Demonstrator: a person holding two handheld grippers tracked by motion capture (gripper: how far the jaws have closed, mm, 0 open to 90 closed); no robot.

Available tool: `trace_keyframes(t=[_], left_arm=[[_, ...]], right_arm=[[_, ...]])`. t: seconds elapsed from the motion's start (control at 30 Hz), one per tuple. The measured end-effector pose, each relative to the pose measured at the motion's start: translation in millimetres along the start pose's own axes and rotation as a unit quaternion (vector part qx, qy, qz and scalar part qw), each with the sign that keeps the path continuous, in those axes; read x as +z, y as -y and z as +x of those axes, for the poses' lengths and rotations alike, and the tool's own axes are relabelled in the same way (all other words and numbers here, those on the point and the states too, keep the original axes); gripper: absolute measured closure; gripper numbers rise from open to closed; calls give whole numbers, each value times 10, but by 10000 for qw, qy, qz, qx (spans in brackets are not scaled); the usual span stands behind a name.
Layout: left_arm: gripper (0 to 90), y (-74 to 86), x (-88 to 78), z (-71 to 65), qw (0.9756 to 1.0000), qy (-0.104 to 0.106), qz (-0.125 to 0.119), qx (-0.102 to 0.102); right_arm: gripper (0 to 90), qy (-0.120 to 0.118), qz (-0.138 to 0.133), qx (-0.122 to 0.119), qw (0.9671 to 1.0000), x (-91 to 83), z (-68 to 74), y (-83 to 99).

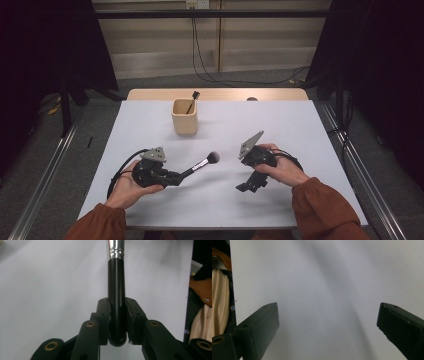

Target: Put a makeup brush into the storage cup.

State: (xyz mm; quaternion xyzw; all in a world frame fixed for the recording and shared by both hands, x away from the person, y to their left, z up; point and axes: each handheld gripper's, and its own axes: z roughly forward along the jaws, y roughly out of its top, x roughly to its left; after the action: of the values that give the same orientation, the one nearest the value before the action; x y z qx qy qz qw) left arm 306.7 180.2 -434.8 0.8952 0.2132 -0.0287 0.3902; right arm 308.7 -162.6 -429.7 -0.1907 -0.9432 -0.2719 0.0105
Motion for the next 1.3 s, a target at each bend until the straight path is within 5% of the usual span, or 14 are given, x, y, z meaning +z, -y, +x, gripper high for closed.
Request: trace_keyframes(t=[0.33,0.77,1.3], left_arm=[[749,33,-6,-53,9991,14,-426,69],[749,57,19,-34,9945,-141,-1041,22],[749,81,15,-35,9856,-200,-1676,48]], right_arm=[[34,-41,-425,159,9990,-55,2,138],[42,213,-1158,334,9925,-18,71,250],[40,344,-1937,587,9787,75,99,285]])
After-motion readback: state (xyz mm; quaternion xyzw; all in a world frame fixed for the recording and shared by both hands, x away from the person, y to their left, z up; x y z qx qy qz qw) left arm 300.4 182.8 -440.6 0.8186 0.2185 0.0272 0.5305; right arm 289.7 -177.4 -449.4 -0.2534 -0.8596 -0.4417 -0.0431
